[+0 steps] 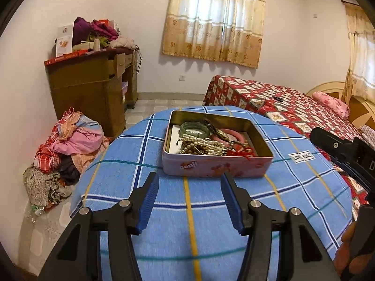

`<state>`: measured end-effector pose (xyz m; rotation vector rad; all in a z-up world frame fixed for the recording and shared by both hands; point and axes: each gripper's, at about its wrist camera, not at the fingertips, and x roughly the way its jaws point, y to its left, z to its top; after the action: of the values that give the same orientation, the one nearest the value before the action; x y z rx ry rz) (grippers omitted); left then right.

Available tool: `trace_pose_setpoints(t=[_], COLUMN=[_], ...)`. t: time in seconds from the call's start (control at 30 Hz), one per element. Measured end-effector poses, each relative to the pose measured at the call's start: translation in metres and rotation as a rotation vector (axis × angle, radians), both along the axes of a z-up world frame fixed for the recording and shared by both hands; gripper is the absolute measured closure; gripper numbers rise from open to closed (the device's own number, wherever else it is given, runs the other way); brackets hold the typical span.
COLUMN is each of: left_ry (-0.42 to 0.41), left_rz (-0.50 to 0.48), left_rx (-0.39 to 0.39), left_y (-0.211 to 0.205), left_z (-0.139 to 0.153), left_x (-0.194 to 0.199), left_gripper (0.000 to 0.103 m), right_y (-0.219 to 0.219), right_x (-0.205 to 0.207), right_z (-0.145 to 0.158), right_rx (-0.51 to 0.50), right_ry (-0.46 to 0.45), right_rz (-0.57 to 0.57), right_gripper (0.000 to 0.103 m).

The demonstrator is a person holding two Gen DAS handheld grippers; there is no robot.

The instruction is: Organize jewelry

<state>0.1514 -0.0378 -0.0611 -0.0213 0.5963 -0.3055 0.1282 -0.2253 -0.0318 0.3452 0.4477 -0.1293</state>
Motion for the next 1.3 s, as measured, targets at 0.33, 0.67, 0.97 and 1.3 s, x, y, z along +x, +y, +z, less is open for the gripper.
trace_pose_setpoints(t=[0.33, 0.67, 0.97, 1.3], left_ry=[-0.108, -0.149, -0.2, -0.206], left_rz=[0.045, 0.092, 0.124, 0.144], left_rx=[0.086, 0.081, 0.085, 0.093], left_y=[-0.006, -0.001, 0.005, 0.004], left_z=[0.041, 0.067, 0.081, 0.082], left_x=[-0.039, -0.068, -0.082, -0.084], left_gripper=[0.039, 0.024, 0.023, 0.022], right_y=[0.012, 0.025, 0.032, 0.036], right_x=[-0.041, -0.072, -0.084, -0.088], right_z=[0.03, 0.062, 0.071, 0.071], right_rx=[-0.035, -0.094, -0.125, -0.141], right_ry=[-0.076, -0.174, -0.211, -0.225], right_rz=[-0.014, -0.018, -0.019, -0.026], right_gripper=[0.005, 0.0, 0.0, 0.0])
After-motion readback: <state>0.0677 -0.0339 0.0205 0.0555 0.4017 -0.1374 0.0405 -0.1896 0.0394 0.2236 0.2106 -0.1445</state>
